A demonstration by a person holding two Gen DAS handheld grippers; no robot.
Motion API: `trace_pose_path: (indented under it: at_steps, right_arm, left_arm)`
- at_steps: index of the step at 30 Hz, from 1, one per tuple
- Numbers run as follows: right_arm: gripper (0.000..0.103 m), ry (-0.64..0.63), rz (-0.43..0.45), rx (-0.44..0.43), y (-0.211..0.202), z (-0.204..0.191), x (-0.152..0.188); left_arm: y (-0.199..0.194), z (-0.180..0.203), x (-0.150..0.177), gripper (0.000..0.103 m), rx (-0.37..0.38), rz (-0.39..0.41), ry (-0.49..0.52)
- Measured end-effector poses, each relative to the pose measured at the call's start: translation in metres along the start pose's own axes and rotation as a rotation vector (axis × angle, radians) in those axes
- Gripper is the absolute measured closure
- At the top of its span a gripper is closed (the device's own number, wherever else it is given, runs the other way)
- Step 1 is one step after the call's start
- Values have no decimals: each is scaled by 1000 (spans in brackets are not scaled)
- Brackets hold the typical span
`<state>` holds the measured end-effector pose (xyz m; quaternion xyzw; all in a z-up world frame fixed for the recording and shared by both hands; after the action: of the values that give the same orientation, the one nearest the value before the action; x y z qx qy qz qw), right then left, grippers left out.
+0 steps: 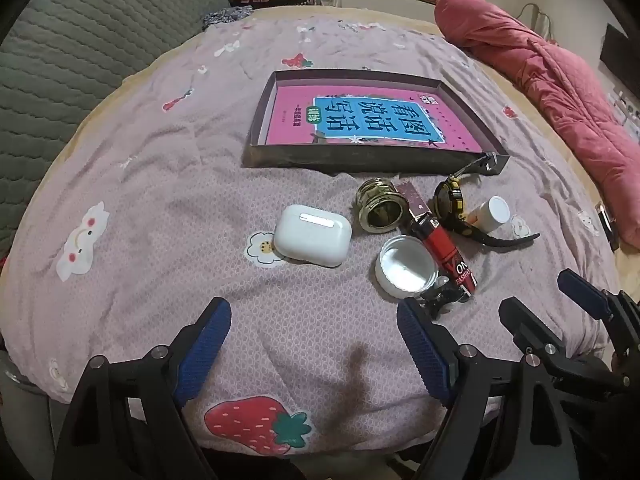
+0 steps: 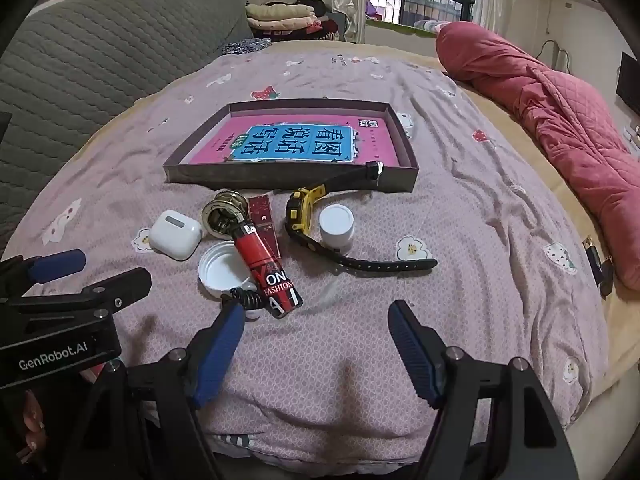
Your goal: Organize rigid objects
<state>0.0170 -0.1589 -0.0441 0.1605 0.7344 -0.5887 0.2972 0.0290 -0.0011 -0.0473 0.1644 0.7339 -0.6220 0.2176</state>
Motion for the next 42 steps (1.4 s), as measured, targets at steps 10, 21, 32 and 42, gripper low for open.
trace_pose_path:
  at_steps: [10, 21, 32, 42]
  right_arm:
    - [29, -14, 9, 4, -1, -2, -2]
    - [29, -12, 15, 8, -3, -1, -3]
    - [29, -12, 17, 9, -3, 0, -3]
    - [29, -13, 18, 10, -4, 0, -3]
  left_arm:
    - [0, 1, 0, 17, -8, 2, 2]
    - [1, 4, 0, 17, 2, -1, 5]
    - [1, 5, 0, 17, 1, 1, 6]
    - [0, 6, 1, 17, 1, 1, 6]
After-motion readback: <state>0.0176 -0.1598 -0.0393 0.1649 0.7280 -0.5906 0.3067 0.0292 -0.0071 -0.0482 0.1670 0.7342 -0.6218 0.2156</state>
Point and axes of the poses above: each gripper's, at about its wrist camera, not at the fingertips, and y roughly the way its jaws point, z to its right, x to its underside, the point moved 6 cm from there along y, roughly the way its jaws point, and after that the axes turned 11 degrees about -x, right-handed, at the moved point
